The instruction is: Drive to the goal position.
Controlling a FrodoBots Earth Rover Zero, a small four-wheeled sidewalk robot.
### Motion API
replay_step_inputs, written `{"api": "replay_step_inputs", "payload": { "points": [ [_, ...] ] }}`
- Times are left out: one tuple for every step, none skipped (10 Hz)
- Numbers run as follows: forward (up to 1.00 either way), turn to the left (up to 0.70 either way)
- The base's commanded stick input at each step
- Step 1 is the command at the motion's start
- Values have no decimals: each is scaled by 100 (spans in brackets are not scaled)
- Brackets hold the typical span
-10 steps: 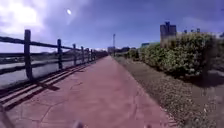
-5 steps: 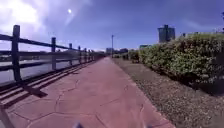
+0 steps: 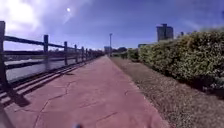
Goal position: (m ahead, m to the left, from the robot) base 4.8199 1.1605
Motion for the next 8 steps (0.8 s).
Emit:
{"api": "replay_step_inputs", "payload": {
  "points": [
    [70,0],
    [70,0],
    [70,0],
    [70,0],
    [70,0],
    [70,0],
    [70,0],
    [70,0]
  ]
}}
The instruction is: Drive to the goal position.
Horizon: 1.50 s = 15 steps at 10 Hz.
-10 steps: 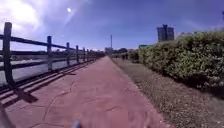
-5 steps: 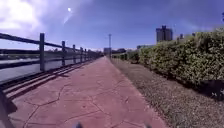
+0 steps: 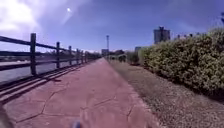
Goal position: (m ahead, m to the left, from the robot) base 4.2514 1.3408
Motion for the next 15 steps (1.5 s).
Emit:
{"api": "replay_step_inputs", "payload": {
  "points": [
    [70,0],
    [70,0],
    [70,0],
    [70,0],
    [70,0],
    [70,0],
    [70,0],
    [70,0],
    [70,0],
    [70,0],
    [70,0],
    [70,0],
    [70,0],
    [70,0],
    [70,0]
  ]
}}
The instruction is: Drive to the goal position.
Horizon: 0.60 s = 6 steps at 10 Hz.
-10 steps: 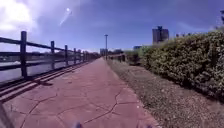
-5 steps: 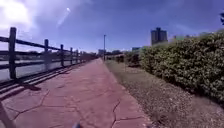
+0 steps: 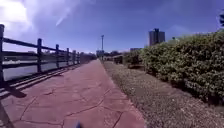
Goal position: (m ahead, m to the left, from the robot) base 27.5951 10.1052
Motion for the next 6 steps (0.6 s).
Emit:
{"api": "replay_step_inputs", "payload": {
  "points": [
    [70,0],
    [70,18],
    [70,32],
    [70,35],
    [70,35],
    [70,35]
  ]
}}
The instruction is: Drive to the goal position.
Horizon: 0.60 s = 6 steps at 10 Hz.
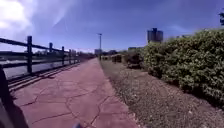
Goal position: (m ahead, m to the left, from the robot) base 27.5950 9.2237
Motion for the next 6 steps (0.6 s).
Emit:
{"api": "replay_step_inputs", "payload": {
  "points": [
    [70,35],
    [70,35],
    [70,35],
    [70,35],
    [70,22],
    [70,0]
  ]
}}
